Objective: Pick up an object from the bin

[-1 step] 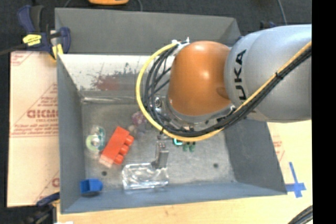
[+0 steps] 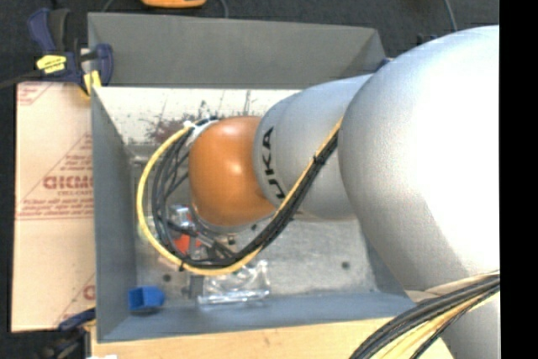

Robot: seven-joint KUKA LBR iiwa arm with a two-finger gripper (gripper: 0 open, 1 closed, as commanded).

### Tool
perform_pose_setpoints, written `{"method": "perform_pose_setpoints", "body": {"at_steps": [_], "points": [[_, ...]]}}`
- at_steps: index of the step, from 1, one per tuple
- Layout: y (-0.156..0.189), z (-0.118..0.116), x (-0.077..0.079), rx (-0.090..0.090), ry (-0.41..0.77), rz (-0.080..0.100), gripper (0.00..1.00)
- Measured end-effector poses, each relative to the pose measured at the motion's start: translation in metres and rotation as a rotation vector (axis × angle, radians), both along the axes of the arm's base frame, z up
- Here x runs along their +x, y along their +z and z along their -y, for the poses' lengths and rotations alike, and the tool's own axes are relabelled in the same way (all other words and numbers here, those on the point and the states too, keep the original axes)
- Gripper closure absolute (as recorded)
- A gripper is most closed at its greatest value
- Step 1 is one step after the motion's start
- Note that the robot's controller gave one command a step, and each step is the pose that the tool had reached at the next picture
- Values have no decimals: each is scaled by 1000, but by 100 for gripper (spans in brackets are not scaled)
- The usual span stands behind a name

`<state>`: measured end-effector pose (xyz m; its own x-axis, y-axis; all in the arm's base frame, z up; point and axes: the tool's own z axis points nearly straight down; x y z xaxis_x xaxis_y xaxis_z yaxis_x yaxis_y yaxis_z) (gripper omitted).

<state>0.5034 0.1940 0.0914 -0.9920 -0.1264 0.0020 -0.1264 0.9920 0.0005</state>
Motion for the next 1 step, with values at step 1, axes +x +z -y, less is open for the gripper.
{"method": "perform_pose_setpoints", "body": {"at_steps": [1], "points": [[4, 1, 2, 3, -9, 5, 100]]}}
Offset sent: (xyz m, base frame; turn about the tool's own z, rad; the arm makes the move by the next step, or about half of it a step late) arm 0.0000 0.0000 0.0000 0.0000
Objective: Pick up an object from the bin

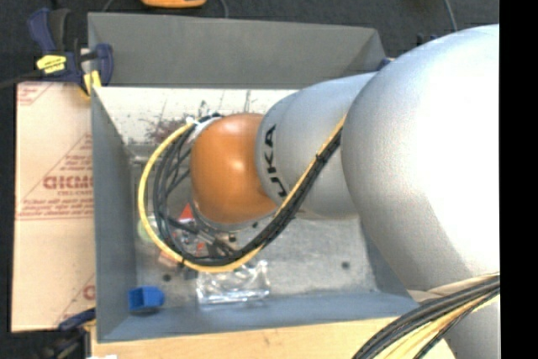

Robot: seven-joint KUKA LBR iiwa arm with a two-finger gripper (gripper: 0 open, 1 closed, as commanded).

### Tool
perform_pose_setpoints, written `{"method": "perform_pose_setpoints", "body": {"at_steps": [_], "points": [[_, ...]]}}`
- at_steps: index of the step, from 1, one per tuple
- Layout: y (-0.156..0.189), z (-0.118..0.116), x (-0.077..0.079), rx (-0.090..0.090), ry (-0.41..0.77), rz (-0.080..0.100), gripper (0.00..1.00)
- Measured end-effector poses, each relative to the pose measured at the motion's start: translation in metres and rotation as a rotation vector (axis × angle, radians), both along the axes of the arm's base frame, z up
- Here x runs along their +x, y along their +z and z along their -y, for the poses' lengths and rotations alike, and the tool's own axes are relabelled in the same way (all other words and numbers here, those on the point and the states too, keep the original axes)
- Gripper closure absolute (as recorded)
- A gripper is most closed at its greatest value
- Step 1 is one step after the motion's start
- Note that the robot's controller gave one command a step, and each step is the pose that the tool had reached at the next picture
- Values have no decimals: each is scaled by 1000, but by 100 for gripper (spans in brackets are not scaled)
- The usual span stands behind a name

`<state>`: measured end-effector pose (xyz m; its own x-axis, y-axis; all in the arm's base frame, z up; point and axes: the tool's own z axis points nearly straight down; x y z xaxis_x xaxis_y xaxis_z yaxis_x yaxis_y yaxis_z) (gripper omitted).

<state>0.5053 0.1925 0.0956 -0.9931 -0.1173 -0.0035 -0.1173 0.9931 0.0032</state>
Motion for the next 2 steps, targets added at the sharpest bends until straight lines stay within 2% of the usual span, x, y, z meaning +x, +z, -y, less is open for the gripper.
{"method": "perform_pose_setpoints", "body": {"at_steps": [1, 2], "points": [[83, -3, 9, -1, 19, 8, 100], [52, 26, -15, -3, -7, -5, 100]]}}
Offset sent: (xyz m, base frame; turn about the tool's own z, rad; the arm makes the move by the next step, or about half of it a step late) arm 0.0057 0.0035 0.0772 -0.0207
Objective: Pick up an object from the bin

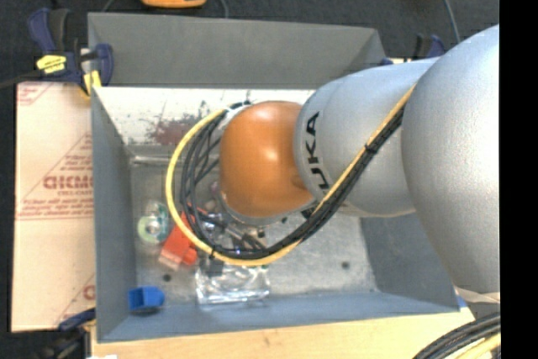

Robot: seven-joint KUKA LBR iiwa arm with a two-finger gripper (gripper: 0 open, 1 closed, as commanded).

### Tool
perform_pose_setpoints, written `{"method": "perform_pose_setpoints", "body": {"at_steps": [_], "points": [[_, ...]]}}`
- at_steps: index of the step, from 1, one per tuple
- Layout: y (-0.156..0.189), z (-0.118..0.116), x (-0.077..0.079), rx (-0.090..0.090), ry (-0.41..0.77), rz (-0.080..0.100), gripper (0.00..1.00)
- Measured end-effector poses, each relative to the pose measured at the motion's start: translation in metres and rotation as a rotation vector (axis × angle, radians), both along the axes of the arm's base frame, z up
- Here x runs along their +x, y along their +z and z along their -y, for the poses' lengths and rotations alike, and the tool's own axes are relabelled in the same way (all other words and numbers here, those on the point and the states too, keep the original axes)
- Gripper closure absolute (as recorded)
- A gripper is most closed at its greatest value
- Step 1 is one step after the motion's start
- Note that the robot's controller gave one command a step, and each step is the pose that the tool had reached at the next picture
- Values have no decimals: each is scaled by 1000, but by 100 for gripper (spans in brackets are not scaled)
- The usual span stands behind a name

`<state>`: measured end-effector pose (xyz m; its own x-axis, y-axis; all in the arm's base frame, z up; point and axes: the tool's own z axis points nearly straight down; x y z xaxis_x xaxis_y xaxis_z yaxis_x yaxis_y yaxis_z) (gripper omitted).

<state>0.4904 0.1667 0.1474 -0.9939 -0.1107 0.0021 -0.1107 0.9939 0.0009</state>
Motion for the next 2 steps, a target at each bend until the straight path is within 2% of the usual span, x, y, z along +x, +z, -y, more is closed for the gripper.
{"method": "perform_pose_setpoints", "body": {"at_steps": [1, 2], "points": [[1, -2, 1, 2, -1, 4, 0], [-72, -18, 62, 1, 171, 13, 0]]}}
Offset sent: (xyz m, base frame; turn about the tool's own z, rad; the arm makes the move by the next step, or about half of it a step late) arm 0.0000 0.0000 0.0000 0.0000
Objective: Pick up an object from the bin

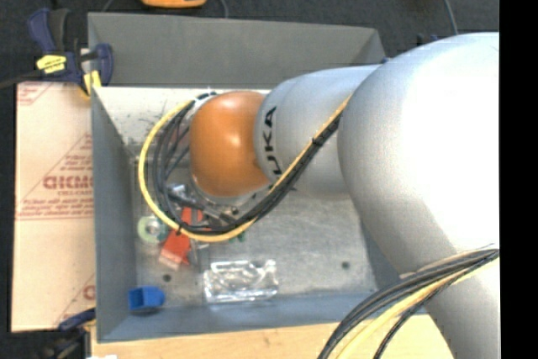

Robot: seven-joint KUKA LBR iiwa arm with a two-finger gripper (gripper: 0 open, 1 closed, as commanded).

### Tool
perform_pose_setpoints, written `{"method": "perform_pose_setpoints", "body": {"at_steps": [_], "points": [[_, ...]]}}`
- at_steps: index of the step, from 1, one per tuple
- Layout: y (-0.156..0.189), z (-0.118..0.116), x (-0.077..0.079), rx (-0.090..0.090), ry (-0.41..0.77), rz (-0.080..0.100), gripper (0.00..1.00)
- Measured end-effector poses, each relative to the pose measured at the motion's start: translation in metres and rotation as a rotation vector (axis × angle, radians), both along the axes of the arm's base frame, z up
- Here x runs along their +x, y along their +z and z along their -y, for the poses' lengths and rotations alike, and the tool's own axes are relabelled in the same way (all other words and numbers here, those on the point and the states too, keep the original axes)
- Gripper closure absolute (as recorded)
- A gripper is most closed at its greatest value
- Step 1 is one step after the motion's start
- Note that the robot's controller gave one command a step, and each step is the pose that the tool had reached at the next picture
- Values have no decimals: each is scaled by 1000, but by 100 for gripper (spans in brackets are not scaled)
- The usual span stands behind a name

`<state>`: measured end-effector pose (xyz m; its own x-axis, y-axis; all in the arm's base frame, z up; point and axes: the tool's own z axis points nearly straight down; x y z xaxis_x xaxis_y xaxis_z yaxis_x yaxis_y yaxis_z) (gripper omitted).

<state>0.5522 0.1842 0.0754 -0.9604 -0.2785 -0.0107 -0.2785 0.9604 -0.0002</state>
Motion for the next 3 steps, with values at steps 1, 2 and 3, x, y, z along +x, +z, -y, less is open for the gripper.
{"method": "perform_pose_setpoints", "body": {"at_steps": [1, 2, 3], "points": [[8, -1, 4, 3, -2, 7, 100], [177, 6, -28, -1, 34, 1, 100], [173, 6, -30, -3, 33, -7, 0]]}}
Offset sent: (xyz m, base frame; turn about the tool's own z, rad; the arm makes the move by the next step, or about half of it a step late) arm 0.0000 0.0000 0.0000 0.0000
